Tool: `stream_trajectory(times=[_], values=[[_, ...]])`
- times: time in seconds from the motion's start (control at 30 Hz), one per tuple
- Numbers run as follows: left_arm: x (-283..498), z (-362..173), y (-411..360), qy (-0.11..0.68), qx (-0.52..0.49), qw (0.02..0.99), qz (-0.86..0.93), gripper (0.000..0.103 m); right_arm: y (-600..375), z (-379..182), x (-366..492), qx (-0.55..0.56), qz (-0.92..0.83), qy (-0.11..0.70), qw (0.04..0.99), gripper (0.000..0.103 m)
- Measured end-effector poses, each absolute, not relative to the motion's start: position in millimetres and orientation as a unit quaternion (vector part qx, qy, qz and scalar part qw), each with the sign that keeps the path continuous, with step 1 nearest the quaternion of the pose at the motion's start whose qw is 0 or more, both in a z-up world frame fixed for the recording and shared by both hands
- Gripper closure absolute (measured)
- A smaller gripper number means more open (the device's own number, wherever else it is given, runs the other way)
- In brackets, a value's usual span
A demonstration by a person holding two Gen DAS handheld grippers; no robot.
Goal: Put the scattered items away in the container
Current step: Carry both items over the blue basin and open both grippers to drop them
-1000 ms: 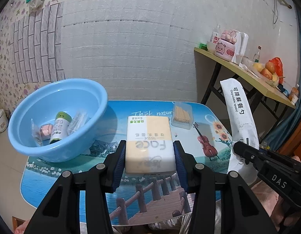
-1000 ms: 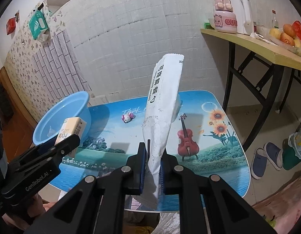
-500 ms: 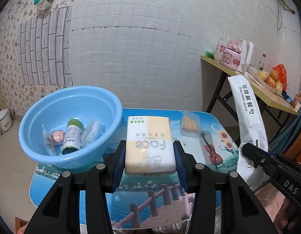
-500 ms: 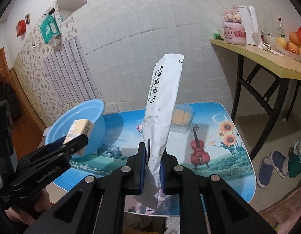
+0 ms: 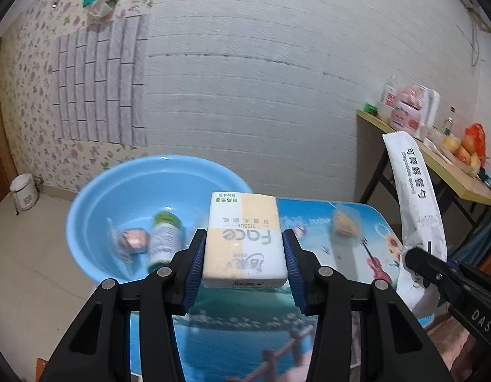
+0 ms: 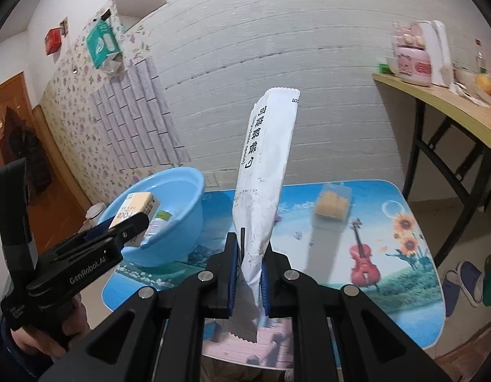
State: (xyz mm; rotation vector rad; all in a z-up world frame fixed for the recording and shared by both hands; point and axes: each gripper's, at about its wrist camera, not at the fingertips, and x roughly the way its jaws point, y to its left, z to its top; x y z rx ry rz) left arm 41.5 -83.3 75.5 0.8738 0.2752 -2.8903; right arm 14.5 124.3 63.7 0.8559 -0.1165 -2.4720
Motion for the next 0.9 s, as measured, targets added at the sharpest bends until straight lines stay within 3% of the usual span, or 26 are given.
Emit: stream_trajectory(times=[0.9], values=[[1,55,-211,0.089,0.307,0.124,-0.939,0.059,-26,56,-22,0.326,-0.886,0.012,0.331,0.09]])
